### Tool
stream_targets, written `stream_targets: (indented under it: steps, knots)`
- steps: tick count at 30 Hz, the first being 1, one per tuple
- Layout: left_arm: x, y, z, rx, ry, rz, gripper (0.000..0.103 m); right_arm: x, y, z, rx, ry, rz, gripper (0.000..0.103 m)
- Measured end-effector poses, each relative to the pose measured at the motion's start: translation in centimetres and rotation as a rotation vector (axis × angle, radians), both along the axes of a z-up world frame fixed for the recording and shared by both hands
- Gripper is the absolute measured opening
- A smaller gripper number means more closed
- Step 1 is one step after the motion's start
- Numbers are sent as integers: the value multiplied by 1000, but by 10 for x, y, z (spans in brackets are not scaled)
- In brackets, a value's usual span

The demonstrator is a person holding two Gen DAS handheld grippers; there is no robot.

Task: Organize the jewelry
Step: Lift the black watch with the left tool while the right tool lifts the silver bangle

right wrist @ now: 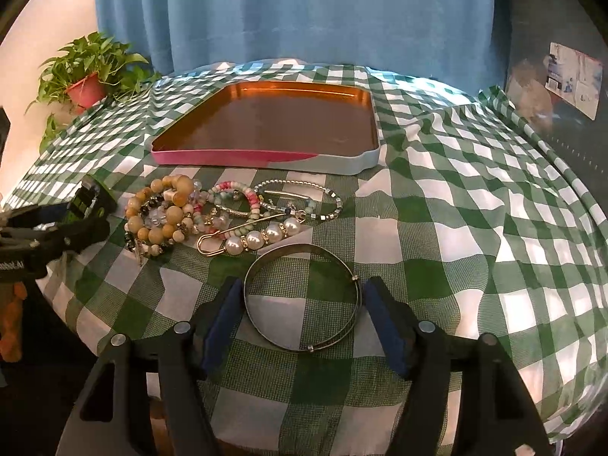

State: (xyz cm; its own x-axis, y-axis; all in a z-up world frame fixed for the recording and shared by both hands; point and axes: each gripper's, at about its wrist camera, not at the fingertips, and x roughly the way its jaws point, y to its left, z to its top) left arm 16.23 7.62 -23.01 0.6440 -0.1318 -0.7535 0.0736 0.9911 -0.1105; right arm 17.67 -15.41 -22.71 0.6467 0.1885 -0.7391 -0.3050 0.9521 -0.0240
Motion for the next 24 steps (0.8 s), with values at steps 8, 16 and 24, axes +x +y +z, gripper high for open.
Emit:
stream_targets:
  steps: [8,16,24]
  knots:
    - [-2,1,-7,90,-1,47,96,2,-1,-2,-6,-4,-8,75]
    - [-1,25,-12,-19,8,111,96,3,-6,-3,-3,11,-42,92]
    - [-5,31,-7,-86,9,47,74,4,-5,-2,-5,27,-45,90]
